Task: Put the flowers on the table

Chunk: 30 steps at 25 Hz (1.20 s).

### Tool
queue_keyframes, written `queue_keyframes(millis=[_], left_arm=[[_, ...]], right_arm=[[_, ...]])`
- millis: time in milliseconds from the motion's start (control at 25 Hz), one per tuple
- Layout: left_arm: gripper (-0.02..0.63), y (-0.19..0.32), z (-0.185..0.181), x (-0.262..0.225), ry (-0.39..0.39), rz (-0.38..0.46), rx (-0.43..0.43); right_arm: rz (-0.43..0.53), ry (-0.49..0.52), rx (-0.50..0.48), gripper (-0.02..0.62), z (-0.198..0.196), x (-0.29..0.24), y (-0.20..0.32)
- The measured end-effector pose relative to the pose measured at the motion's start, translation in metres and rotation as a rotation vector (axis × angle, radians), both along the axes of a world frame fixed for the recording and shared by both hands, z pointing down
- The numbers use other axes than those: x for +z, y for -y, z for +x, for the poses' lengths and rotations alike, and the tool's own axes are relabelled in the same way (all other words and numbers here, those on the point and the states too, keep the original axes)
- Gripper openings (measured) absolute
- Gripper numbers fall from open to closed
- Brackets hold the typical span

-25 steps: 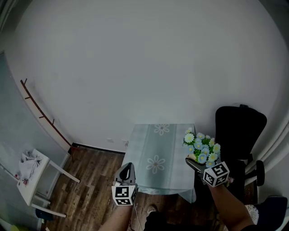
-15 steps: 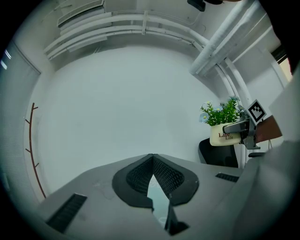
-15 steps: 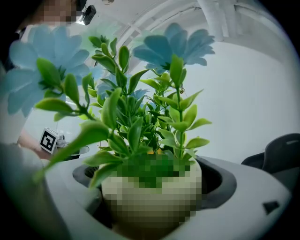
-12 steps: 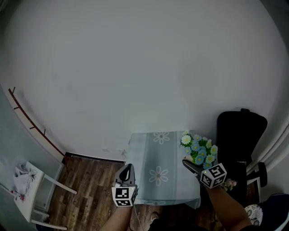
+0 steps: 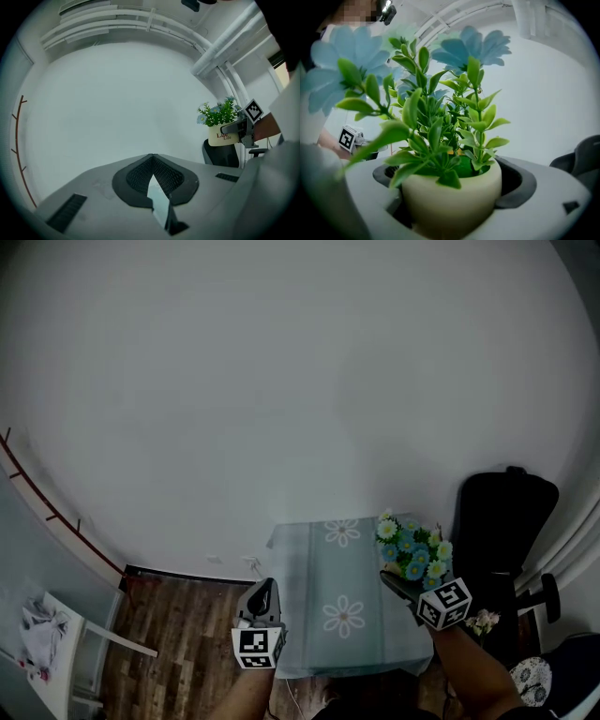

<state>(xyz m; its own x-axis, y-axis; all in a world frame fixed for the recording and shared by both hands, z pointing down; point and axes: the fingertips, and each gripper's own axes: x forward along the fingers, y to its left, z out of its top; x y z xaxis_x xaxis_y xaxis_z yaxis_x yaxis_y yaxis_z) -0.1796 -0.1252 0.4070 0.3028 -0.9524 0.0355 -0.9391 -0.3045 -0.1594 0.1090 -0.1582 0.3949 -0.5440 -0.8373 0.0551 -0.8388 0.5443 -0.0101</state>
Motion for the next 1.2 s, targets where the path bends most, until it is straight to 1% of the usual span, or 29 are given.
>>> queue_keyframes(millis=[160, 360, 480, 560, 640, 840, 1000, 1200], left_arm=[[0.005, 0.019, -0.017, 0.007, 0.016, -0.003, 0.035], [0.005, 0.036, -0.043, 0.026, -0.005, -0.026, 0.047], [0.005, 0.048, -0.061, 0.03, -0.011, -0.026, 0.056], [0.005, 0.055, -0.067, 0.031, -0.029, -0.026, 0.058], [0.005, 0.057, -0.068, 0.031, -0.049, -0.022, 0.065], [0.005, 0.066, -0.055, 0.036, -0.041, -0.006, 0.1], [0.005, 0.067, -0.051, 0.05, -0.038, -0.025, 0.084], [0.005, 0.075, -0.05, 0.058, -0.025, -0.046, 0.056]], right_arm=[[-0.009, -0.01, 0.019, 0.566, -0.023, 0.003, 0.014], [-0.04, -0.014, 0.042, 0.566, -0.047, 0.016, 0.031], [-0.037, -0.018, 0.052, 0.566, -0.064, 0.016, 0.037], [-0.037, -0.028, 0.05, 0.566, -0.073, 0.014, 0.038], [-0.048, -0.037, 0.046, 0.566, -0.078, 0.017, 0.036], [-0.065, -0.067, 0.08, 0.566, -0.07, 0.03, 0.041], [-0.026, -0.076, 0.114, 0.566, -0.065, 0.032, 0.042], [-0.038, -0.063, 0.109, 0.566, -0.067, 0.049, 0.059]])
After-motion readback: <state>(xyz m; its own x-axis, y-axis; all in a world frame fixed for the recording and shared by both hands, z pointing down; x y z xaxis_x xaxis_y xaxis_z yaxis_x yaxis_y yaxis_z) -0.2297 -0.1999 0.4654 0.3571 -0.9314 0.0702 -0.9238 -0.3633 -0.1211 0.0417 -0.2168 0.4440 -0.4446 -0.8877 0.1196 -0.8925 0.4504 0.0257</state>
